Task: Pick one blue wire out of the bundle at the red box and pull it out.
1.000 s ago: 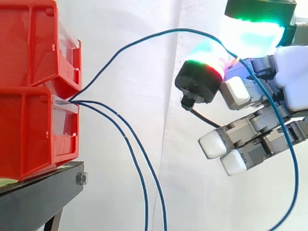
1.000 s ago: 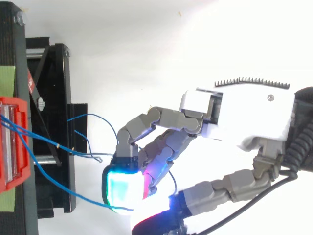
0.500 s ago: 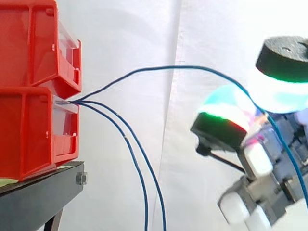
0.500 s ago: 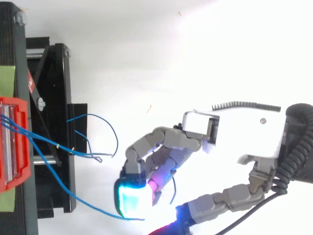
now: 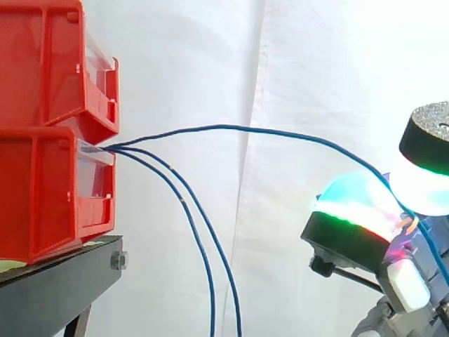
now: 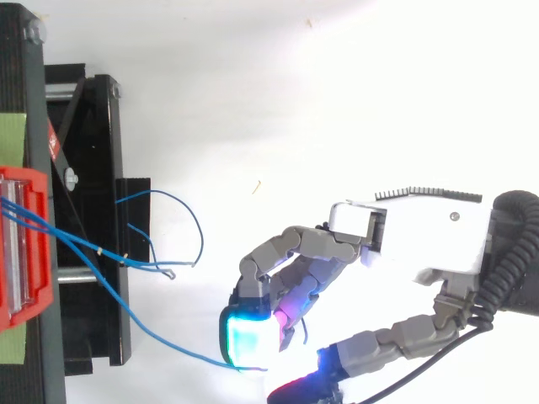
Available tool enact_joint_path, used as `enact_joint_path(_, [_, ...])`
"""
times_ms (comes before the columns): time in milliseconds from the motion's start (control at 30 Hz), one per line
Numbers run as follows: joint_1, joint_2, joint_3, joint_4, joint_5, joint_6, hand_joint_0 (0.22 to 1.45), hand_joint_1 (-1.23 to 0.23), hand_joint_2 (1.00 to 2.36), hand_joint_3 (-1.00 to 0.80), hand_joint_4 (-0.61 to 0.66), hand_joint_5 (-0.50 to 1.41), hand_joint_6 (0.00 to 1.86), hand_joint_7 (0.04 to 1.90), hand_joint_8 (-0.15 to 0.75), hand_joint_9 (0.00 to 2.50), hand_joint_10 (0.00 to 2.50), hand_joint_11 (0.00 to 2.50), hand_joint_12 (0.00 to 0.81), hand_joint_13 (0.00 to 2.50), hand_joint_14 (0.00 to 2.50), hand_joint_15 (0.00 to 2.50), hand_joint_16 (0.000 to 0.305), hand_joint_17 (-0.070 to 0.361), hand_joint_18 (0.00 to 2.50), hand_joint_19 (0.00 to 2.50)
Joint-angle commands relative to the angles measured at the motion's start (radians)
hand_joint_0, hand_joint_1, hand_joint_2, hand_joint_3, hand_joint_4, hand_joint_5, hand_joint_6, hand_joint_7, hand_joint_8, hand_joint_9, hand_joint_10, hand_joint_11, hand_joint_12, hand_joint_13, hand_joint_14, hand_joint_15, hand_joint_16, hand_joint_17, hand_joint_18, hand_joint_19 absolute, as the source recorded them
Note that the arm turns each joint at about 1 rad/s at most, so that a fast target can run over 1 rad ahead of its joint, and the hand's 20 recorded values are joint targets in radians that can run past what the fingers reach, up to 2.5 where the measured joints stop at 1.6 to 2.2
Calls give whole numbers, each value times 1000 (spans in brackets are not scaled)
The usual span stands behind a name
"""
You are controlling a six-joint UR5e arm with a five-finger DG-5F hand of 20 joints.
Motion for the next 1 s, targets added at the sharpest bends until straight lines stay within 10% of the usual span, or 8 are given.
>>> enact_joint_path(0, [0, -1, 0, -2, 3, 3, 576, -975, 1115, 63, -171, -19, 867, 1070, 227, 978, 13, 321, 426, 599, 13, 338, 71, 160, 430, 428])
enact_joint_path(967, [0, -1, 0, 0, 0, -6, 574, -976, 1130, 54, -162, -18, 867, 1058, 231, 1007, 14, 350, 421, 615, 14, 351, 72, 162, 442, 425])
